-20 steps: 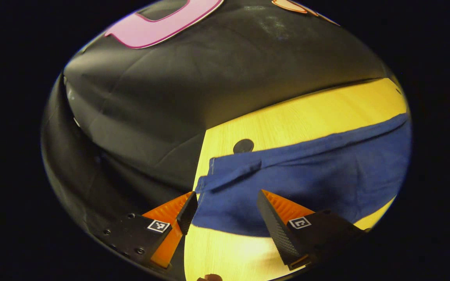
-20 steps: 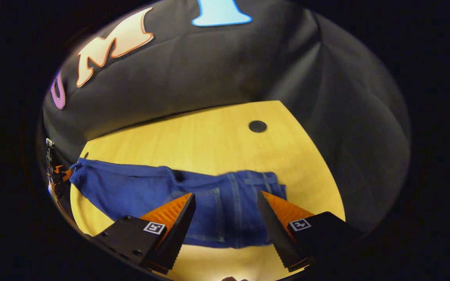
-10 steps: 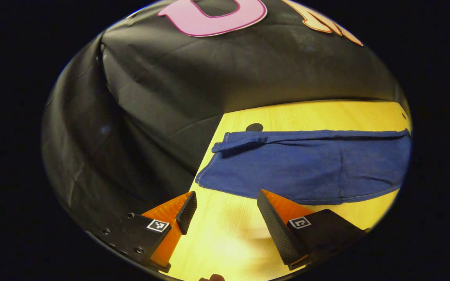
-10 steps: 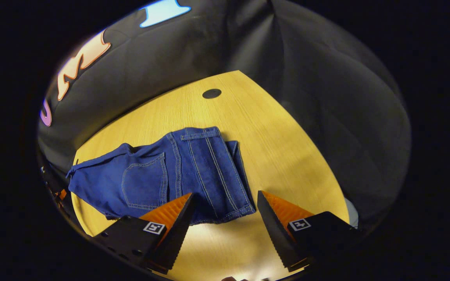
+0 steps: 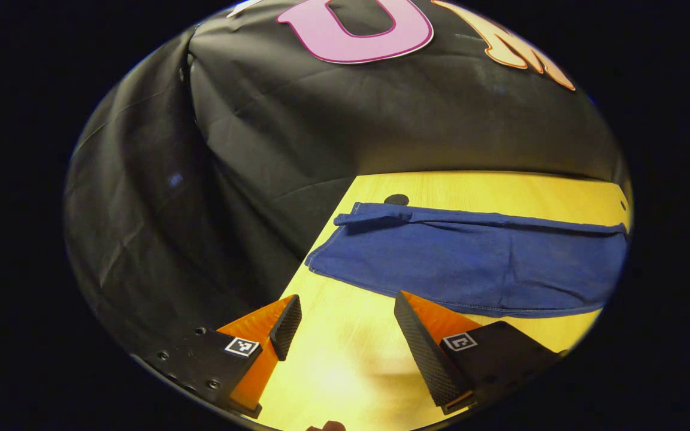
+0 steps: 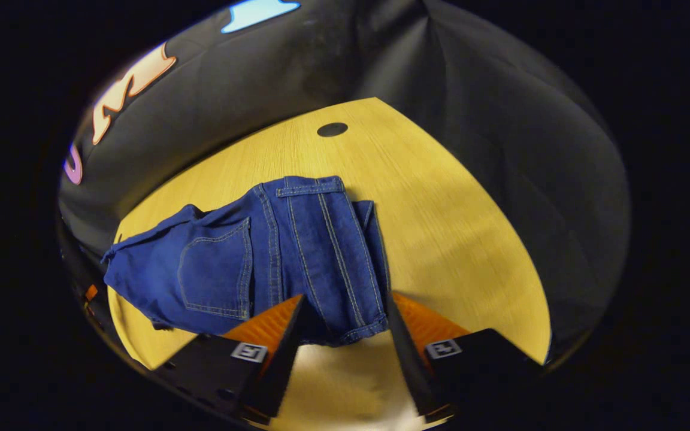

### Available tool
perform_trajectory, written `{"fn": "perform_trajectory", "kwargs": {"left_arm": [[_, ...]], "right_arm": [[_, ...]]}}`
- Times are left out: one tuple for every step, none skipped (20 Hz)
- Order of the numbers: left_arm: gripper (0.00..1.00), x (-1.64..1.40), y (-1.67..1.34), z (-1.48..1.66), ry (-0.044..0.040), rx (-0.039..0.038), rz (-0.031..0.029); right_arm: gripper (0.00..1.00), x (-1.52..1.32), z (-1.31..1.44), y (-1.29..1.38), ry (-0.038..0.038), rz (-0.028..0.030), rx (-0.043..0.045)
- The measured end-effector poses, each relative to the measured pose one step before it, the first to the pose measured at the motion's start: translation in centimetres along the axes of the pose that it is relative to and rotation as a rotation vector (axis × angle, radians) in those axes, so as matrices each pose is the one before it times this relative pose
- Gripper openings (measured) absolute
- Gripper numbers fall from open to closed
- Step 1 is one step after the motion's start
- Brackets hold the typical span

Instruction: Grasp the waist and the cuffs of the jeans and fold them to make the two legs overlap; first hold the waist and fold one-third of the jeans toward the cuffs, then hold the cuffs and fold the remaining one-third in the same direction to finish folding.

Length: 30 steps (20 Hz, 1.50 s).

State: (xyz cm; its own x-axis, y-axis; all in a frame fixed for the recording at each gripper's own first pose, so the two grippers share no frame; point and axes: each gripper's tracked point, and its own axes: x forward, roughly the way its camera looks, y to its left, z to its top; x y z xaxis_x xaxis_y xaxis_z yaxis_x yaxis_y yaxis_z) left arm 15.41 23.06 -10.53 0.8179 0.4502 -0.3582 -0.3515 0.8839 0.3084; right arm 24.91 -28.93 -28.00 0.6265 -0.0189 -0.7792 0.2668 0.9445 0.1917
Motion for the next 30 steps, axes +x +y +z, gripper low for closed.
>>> {"fn": "perform_trajectory", "kwargs": {"left_arm": [[0.95, 0.022, 0.085, 0.156, 0.00631, -0.00556, -0.0009], [0.95, -0.026, 0.075, -0.062, 0.00744, -0.00137, -0.00189], [0.95, 0.01, 0.112, 0.144, 0.00089, 0.00095, 0.00251], [0.95, -0.01, -0.178, -0.007, 0.00068, 0.00157, -0.00072], [0.95, 0.067, -0.044, 0.075, -0.00281, 0.00007, -0.00026], [0.95, 0.013, -0.072, -0.198, 0.00401, -0.00315, -0.00234], [0.95, 0.109, 0.016, -0.084, 0.00183, -0.00762, -0.00146], [0.95, 0.091, -0.042, -0.046, -0.00227, -0.01168, -0.00564], [0.96, 0.079, -0.019, 0.014, 0.00216, -0.01941, -0.0061], [0.96, -0.097, -0.032, 0.006, 0.00561, -0.01669, -0.00625], [0.96, 0.121, 0.039, 0.075, 0.00509, -0.00993, -0.0056], [0.96, -0.158, 0.087, 0.026, 0.00703, -0.00676, -0.00559], [0.96, -0.113, -0.006, 0.121, 0.00674, -0.00319, -0.00583], [0.96, -0.229, -0.049, 0.117, 0.00365, -0.0015, -0.00653], [0.96, -0.094, 0.014, 0.236, -0.002, -0.00031, -0.00815], [0.96, -0.227, -0.039, -0.043, -0.00511, -0.00059, -0.00667], [0.96, 0.011, -0.138, 0.094, -0.00554, -0.00049, -0.01454], [0.96, -0.11, -0.009, -0.23, -0.00519, 0.00005, -0.01874], [0.96, 0.051, 0.099, 0.049, -0.00145, 0.00485, -0.01755], [0.96, -0.286, 0.124, 0.017, -0.00141, 0.00146, -0.01259], [0.96, -0.062, -0.002, -0.012, -0.00478, -0.00469, -0.0147], [0.96, -0.158, 0.04, -0.155, -0.00122, -0.00928, -0.01058], [0.96, -0.12, 0.107, -0.142, 0.00426, -0.00658, -0.01066], [0.96, -0.011, 0.044, -0.098, 0.00543, -0.0029, -0.00603], [0.96, 0.113, -0.043, 0.12, 0.00518, 0.00034, -0.00833], [0.96, -0.137, -0.141, 0.171, 0.00206, 0.00329, -0.00965], [0.96, -0.084, -0.021, 0.134, 0.00104, 0.00348, -0.0078], [0.96, -0.351, -0.083, 0.078, -0.00043, 0.00372, -0.00589], [0.96, -0.136, -0.268, 0.354, -0.003, 0.00095, -0.01304], [0.96, -0.277, 0.142, 0.154, -0.00674, 0.00146, -0.01143]], "right_arm": [[0.61, 0.097, -0.053, -0.042, -0.00012, 0.00151, -0.0004], [0.58, -0.009, -0.238, 0.031, 0.01775, 0.00933, 0.01374], [0.47, 0.331, 0.36, 0.098, -0.0109, -0.00015, 0.00787], [0.44, 0.187, -0.183, 0.013, 0.01385, 0.00999, 0.00679], [0.35, -0.041, 0.071, 0.093, -0.00507, 0.01055, 0.00176], [0.33, 0.029, -0.064, -0.024, -0.00449, 0.00512, 0.01004], [0.28, 0.105, 0.065, 0.031, -0.01962, 0.00295, -0.00428], [0.28, 0.049, -0.007, -0.067, -0.00821, -0.00588, 0.00222], [0.25, -0.384, 0.092, 0.084, -0.00285, -0.00987, 0.01208], [0.21, 0.114, 0.198, 0.014, -0.00446, -0.01635, 0.02773], [0.13, -0.228, -0.227, 0.203, 0.00956, -0.00473, 0.01158], [0.13, -0.399, 0.228, -0.054, -0.00576, -0.00762, 0.00585], [0.1, 0.193, 0.025, -0.001, 0.00017, -0.00937, -0.00108], [0.09, -0.256, 0.141, 0.087, -0.00309, -0.0095, -0.00285], [0.05, -0.072, 0.133, 0.147, -0.00582, -0.01108, -0.00016], [0.05, -0.332, 0.086, 0.092, -0.00106, -0.01024, 0.0026], [0.07, -0.369, 0.347, 0.138, -0.01265, -0.01102, -0.00128], [0.07, -0.558, 0.496, 0.105, -0.01738, -0.0113, -0.00093], [0.06, -0.766, 0.572, 0.149, -0.01816, -0.00916, 0.00863], [0.06, -0.736, 0.686, 0.053, -0.01479, -0.00633, 0.00722], [0.1, -0.608, 0.796, -0.102, -0.0251, -0.00829, 0.01672], [0.06, -0.692, 0.989, -0.101, -0.0255, -0.01162, 0.01111], [0.06, -0.451, 0.904, -0.021, -0.02592, -0.01687, -0.00007], [0.06, -0.548, 0.906, 0.005, -0.0267, -0.0228, -0.00859], [0.06, -0.639, 0.688, 0.208, -0.02501, -0.02369, -0.01179], [0.06, -0.655, 0.827, 0.279, -0.02294, -0.01899, -0.0126], [0.06, -0.556, 0.886, 0.226, -0.02475, -0.01406, -0.00607], [0.06, -0.767, 0.941, 0.508, -0.02503, -0.0036, -0.00542], [0.02, -0.798, 0.791, 0.361, -0.02563, 0.00211, -0.00268], [0.06, -1.166, 0.953, 1.167, -0.02885, 0.01549, -0.01228]]}}
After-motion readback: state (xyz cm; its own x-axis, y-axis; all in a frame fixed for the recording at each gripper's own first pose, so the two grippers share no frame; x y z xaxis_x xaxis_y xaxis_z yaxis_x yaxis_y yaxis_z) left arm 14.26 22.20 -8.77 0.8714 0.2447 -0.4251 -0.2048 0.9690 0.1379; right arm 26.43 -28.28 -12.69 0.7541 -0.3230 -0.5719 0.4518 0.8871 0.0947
